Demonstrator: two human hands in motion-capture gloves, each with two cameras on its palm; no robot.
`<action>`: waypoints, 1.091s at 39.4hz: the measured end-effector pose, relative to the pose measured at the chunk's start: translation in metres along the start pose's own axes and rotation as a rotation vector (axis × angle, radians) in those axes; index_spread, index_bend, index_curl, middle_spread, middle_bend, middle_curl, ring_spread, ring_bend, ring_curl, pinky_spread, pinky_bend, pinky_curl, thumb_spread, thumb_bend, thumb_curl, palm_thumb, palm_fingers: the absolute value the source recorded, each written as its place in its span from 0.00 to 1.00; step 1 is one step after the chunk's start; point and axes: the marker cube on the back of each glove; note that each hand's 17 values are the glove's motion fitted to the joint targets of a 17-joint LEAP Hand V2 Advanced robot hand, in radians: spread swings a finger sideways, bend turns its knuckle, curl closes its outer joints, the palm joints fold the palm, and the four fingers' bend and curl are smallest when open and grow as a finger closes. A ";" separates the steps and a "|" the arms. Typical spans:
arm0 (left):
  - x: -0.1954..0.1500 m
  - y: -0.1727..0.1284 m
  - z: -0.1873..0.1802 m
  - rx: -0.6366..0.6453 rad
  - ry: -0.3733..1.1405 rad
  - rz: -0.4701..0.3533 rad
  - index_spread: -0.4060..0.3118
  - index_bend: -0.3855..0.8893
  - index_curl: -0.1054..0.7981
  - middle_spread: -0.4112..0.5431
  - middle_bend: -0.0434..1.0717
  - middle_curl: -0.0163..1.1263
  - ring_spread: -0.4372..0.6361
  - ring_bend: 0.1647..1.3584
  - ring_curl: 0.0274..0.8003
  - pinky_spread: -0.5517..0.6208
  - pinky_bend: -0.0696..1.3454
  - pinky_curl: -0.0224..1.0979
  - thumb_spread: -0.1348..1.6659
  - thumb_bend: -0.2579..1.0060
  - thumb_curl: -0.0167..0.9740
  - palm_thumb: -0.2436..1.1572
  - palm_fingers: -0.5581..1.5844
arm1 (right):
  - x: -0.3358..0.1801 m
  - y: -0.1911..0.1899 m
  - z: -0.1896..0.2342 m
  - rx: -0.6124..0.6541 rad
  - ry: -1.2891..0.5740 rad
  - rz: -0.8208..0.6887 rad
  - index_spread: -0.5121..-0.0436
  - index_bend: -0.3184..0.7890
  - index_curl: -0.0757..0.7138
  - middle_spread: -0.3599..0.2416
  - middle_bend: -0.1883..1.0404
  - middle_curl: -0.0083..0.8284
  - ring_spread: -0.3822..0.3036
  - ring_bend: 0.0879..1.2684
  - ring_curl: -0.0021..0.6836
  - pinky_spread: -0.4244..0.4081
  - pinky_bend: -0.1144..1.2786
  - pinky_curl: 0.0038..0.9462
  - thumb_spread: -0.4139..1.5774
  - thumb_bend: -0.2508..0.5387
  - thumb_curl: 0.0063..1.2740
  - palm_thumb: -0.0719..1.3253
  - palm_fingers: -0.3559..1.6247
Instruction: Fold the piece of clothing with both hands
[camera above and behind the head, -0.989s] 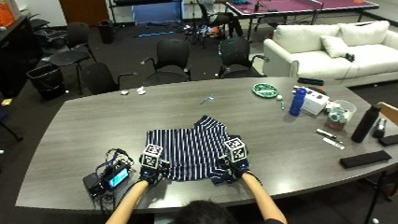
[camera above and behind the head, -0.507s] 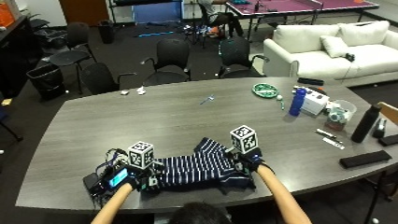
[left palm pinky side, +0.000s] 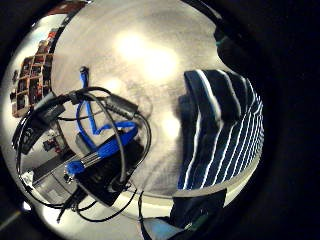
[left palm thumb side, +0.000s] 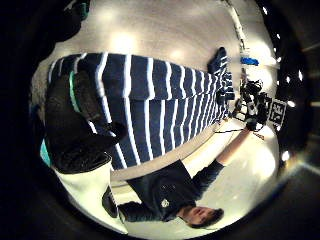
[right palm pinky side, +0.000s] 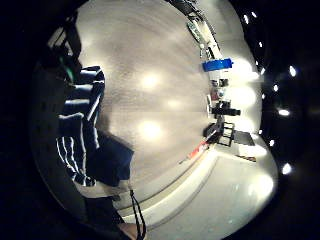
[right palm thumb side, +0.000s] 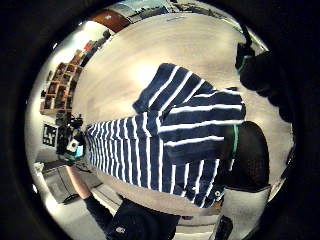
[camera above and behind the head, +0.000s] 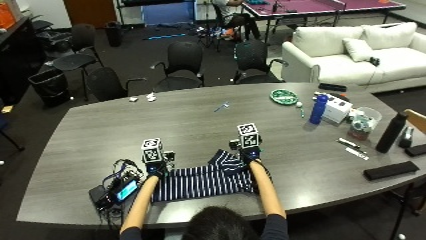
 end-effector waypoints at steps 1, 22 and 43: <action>0.002 0.003 -0.001 0.014 0.017 0.017 0.27 0.43 0.73 0.22 0.32 0.58 0.22 0.22 0.58 0.34 0.20 0.44 0.79 0.21 0.61 0.64 0.61 | 0.001 0.002 -0.002 0.008 -0.013 0.007 0.52 0.38 0.63 0.24 0.35 0.59 0.17 0.34 0.66 0.10 0.48 0.41 0.45 0.30 0.55 0.77 0.69; 0.010 0.040 0.086 -0.034 -0.007 0.110 0.46 0.44 0.68 0.55 0.09 0.34 0.58 0.20 0.49 0.63 0.21 0.40 0.85 0.16 0.44 0.40 0.35 | 0.021 0.052 0.098 -0.464 -0.112 0.298 0.75 0.28 0.37 0.64 0.27 0.50 0.49 0.39 0.65 0.48 0.61 0.44 0.80 0.26 0.36 0.36 0.50; 0.019 0.030 0.096 0.161 0.031 0.163 0.52 0.45 0.60 0.69 0.19 0.27 0.83 0.22 0.41 0.85 0.18 0.34 0.84 0.19 0.31 0.25 0.26 | 0.021 0.042 0.093 -0.221 0.006 0.247 0.61 0.40 0.38 0.31 0.40 0.57 0.22 0.39 0.63 0.14 0.56 0.39 0.67 0.40 0.44 0.68 0.75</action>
